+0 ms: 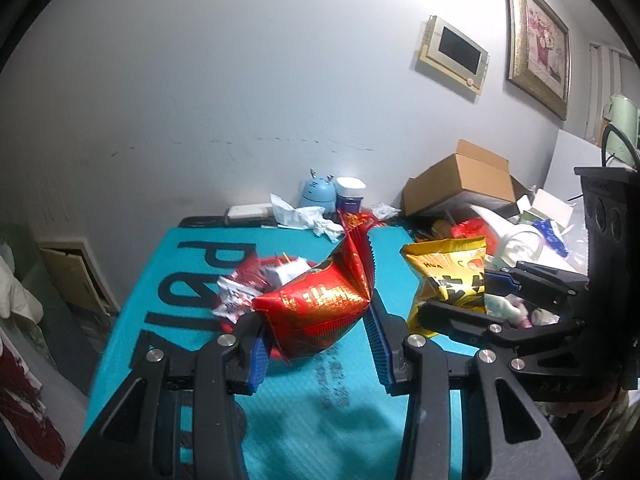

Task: Organize snacks
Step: 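Lift the red candy bag and yellow HUA bag and carry both over the basket, then open both tools over the basket to drop the red and yellow bags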

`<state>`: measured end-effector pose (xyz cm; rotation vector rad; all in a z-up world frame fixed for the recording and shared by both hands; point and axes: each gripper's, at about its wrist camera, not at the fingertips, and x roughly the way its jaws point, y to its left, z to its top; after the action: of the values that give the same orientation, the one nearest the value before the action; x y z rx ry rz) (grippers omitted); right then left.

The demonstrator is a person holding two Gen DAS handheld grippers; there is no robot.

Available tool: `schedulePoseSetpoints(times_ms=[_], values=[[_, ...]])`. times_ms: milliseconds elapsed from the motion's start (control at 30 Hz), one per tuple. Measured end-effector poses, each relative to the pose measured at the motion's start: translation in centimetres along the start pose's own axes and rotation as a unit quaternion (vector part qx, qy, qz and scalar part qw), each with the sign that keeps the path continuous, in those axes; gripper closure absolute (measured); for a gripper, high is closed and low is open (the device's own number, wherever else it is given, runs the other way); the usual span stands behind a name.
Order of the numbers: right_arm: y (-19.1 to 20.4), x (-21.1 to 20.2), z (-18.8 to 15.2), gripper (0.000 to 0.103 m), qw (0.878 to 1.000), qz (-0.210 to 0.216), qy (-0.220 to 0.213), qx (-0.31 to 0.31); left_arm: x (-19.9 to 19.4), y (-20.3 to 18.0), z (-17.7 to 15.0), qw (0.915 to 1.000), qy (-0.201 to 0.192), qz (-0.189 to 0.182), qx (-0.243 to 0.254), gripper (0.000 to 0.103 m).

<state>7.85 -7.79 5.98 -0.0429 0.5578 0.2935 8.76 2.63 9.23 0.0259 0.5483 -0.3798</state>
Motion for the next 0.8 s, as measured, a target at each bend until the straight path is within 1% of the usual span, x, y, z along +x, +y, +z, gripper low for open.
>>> schedulePoseSetpoints(times_ms=[167,267,333,433,567,667,800], values=[[-0.4,2.1,1.0,0.046,1.0,-0.007,0.001,-0.001,1.8,1.5,0.9,0.9999,0.004,0.015,0.003,0.062],[-0.8,3.5,1.4,0.046,1.0,-0.009,0.003,0.001,3.5,2.4,0.9,0.9994,0.013,0.032,0.001,0.061],[-1.0,4.5,1.5,0.046,1.0,-0.017,0.005,0.0,4.7,3.0,0.7,0.9992,0.024,0.031,-0.007,0.062],[-1.6,6.0,1.7,0.046,1.0,-0.018,0.015,0.005,6.7,3.8,0.2,0.9986,0.045,0.023,-0.018,0.062],[-2.4,7.5,1.5,0.046,0.999,-0.019,0.028,0.012,9.3,4.2,-0.7,0.9971,0.071,0.02,-0.017,0.062],[-2.9,8.5,1.2,0.046,0.999,-0.018,0.039,0.018,11.3,4.5,-1.6,0.9943,0.103,0.027,-0.011,0.062],[-3.4,9.5,0.6,0.046,0.998,-0.02,0.052,0.02,14.0,5.1,-3.2,0.988,0.151,0.033,-0.013,0.062]])
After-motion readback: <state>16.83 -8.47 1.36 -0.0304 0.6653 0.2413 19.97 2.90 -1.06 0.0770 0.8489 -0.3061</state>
